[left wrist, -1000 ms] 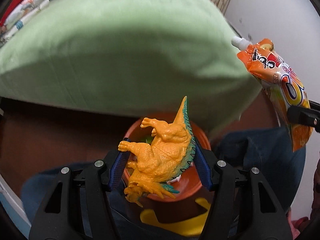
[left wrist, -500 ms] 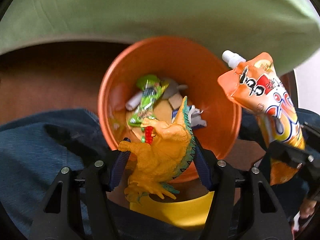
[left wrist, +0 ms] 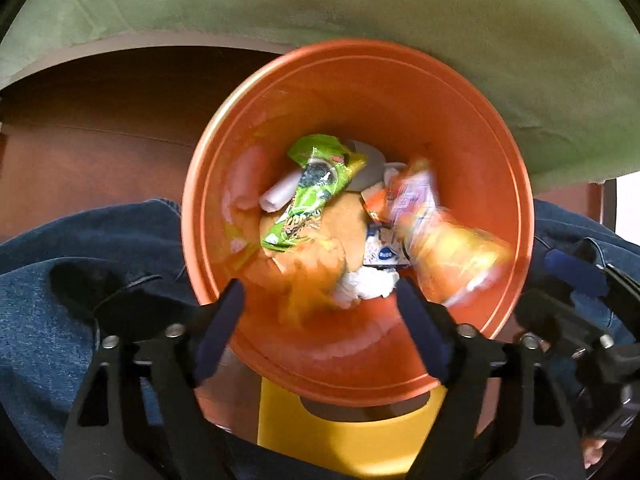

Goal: Collect trash

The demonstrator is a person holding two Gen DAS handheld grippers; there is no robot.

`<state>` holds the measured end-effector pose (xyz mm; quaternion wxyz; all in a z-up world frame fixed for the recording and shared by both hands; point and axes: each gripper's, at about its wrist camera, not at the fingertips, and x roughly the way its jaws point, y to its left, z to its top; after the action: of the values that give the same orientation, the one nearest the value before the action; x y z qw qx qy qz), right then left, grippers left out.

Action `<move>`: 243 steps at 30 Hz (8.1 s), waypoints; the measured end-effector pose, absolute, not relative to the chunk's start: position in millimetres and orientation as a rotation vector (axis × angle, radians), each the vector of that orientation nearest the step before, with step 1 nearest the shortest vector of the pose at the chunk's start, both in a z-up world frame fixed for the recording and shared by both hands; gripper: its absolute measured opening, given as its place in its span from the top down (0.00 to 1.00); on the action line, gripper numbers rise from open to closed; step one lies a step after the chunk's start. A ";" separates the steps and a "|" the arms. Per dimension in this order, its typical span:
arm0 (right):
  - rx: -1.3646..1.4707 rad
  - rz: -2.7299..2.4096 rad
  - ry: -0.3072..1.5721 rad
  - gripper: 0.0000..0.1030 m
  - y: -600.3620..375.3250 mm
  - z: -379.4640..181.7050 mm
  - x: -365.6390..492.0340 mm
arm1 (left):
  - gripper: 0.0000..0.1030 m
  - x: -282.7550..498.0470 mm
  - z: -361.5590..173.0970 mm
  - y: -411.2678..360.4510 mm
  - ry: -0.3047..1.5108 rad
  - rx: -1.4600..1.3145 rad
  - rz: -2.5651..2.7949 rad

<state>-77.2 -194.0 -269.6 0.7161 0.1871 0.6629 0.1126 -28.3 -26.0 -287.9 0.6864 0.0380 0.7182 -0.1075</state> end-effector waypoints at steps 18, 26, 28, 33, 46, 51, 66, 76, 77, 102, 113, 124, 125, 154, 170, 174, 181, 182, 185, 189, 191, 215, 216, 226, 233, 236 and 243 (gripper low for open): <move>0.481 0.220 1.393 0.25 -228.9 -248.2 -83.5 | 0.23 -39.0 -261.6 -22.6 1.522 0.105 -0.261; 0.325 0.193 1.183 0.24 -224.8 -172.6 -93.0 | 0.23 -36.3 -178.9 -10.6 1.302 0.077 -0.292; 0.288 0.187 1.108 0.21 -225.4 -148.1 -96.0 | 0.23 -30.9 -146.2 -7.4 1.208 0.062 -0.300; 0.253 0.177 0.978 0.18 -231.4 -105.3 -101.1 | 0.16 -1.7 -81.6 -13.8 1.032 0.061 -0.371; 0.247 0.105 0.868 0.17 -256.5 -73.5 -129.2 | 0.15 195.9 -21.5 -113.4 0.919 0.057 -0.440; 0.251 0.099 0.887 0.17 -263.3 -79.6 -132.2 | 0.15 258.0 -27.7 -146.9 0.942 0.085 -0.367; 0.309 0.104 0.922 0.17 -273.6 -92.9 -132.8 | 0.52 296.3 -40.9 -174.2 1.041 0.140 -0.352; 0.303 0.130 0.911 0.17 -266.4 -87.1 -131.0 | 0.52 231.9 5.4 -128.2 0.920 0.079 -0.427; 0.300 0.130 0.907 0.17 -265.5 -85.3 -129.3 | 0.52 216.9 10.9 -117.6 0.898 0.080 -0.434; 0.006 0.278 0.893 0.06 -218.0 -28.7 272.4 | 0.52 77.3 -43.1 65.1 0.897 -0.044 -0.298; -0.308 0.376 1.018 0.06 -199.1 -66.6 368.1 | 0.52 114.3 -58.9 83.0 0.925 -0.122 -0.281; -0.321 0.375 0.982 0.23 -196.8 -74.0 353.2 | 0.52 122.0 -56.0 81.2 0.922 -0.135 -0.281; -0.313 0.381 0.973 0.23 -197.1 -69.9 348.6 | 0.52 121.1 -54.9 80.7 0.920 -0.133 -0.282; -0.066 0.444 0.906 0.22 -212.3 -58.0 -68.5 | 0.52 -39.3 -77.4 21.7 1.027 0.037 -0.412; 0.055 0.313 1.208 0.22 -203.4 -203.6 -92.7 | 0.52 -24.6 -222.9 -0.1 1.386 0.014 -0.320; 0.048 0.320 1.251 0.20 -193.1 -221.7 -78.4 | 0.50 -11.1 -244.3 -1.4 1.421 -0.024 -0.311; -0.006 0.322 1.270 0.11 -186.5 -239.5 -81.9 | 0.28 -13.2 -240.3 -13.7 1.396 0.031 -0.291; -0.009 0.326 1.273 0.11 -186.6 -240.9 -82.9 | 0.27 -13.2 -239.1 -14.4 1.392 0.035 -0.290; -0.001 0.325 1.279 0.11 -189.2 -242.0 -84.5 | 0.27 -14.4 -240.3 -19.7 1.392 0.030 -0.286; 0.003 0.307 1.262 0.11 -196.4 -234.0 -87.1 | 0.26 -17.8 -231.4 -17.0 1.382 0.030 -0.279; -0.010 0.289 1.238 0.11 -198.5 -223.9 -89.2 | 0.26 -16.9 -230.7 -13.0 1.365 0.025 -0.275; 0.018 0.091 0.524 0.07 -230.6 26.3 -107.3 | 0.10 -65.1 62.1 13.2 0.538 0.053 -0.183; 0.017 0.090 0.513 0.06 -231.4 29.7 -108.3 | 0.10 -68.2 67.6 12.5 0.520 0.053 -0.175; 0.001 0.065 0.422 0.05 -229.4 52.4 -118.6 | 0.10 -75.9 90.8 11.0 0.438 0.027 -0.163; 0.022 0.053 0.401 0.05 -234.7 60.2 -121.5 | 0.10 -79.2 94.6 13.7 0.423 0.025 -0.165; 0.027 0.049 0.394 0.05 -235.5 63.1 -123.8 | 0.10 -80.1 95.9 13.9 0.419 0.020 -0.173; 0.023 0.050 0.378 0.05 -232.7 67.4 -130.6 | 0.10 -82.2 97.2 13.0 0.409 0.028 -0.175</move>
<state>-130.6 -232.7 67.4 0.9818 0.0113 0.1881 0.0246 -82.2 13.0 97.2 0.9753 0.0139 0.2026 -0.0869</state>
